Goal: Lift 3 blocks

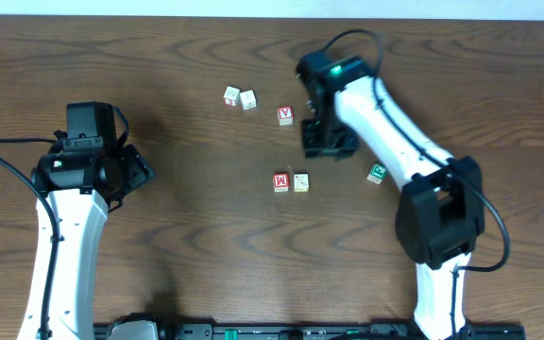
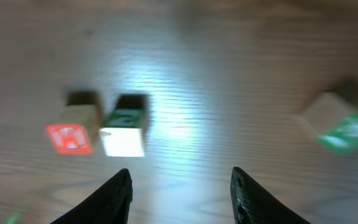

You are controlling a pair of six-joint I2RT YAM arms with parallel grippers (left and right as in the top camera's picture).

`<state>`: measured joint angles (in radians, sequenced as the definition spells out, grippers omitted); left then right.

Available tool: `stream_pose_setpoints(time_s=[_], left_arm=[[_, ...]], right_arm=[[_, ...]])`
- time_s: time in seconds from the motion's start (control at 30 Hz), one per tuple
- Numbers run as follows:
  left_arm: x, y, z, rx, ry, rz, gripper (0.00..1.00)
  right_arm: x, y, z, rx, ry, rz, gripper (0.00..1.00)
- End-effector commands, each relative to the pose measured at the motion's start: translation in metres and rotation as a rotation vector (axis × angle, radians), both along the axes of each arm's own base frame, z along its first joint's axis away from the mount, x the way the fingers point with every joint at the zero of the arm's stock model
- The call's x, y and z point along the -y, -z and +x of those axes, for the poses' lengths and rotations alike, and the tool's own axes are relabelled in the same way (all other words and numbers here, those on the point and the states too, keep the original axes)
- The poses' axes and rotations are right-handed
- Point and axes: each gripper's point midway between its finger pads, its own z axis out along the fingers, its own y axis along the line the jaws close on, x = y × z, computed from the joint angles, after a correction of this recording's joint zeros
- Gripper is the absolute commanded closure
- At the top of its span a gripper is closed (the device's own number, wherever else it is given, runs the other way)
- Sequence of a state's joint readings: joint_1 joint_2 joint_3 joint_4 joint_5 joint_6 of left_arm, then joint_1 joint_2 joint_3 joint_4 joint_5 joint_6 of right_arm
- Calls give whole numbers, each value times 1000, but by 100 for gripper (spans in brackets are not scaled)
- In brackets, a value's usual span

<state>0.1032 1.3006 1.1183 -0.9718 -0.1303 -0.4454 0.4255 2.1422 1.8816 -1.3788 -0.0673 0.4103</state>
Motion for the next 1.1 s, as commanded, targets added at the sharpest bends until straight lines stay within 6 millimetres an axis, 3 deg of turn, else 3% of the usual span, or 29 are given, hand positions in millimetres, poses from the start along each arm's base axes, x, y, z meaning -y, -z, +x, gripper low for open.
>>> stream_pose_setpoints(time_s=[0.0,0.17,0.33,0.73,1.07], left_arm=[[-3,0,0,-2,-12,7,15],[-3,0,0,-2,-12,7,15],[-3,0,0,-2,-12,7,15],[-3,0,0,-2,-12,7,15],[-3,0,0,-3,-12,7,15]], right_arm=[[38,-8,9,3,17,-56,49],[88,-10,2,-72,112,-116,47],[111,-5,1,-100,88,-109,43],[115,38,-1,-96,-178,-68,36],[114,69,-8,-92,-281,-54,30]])
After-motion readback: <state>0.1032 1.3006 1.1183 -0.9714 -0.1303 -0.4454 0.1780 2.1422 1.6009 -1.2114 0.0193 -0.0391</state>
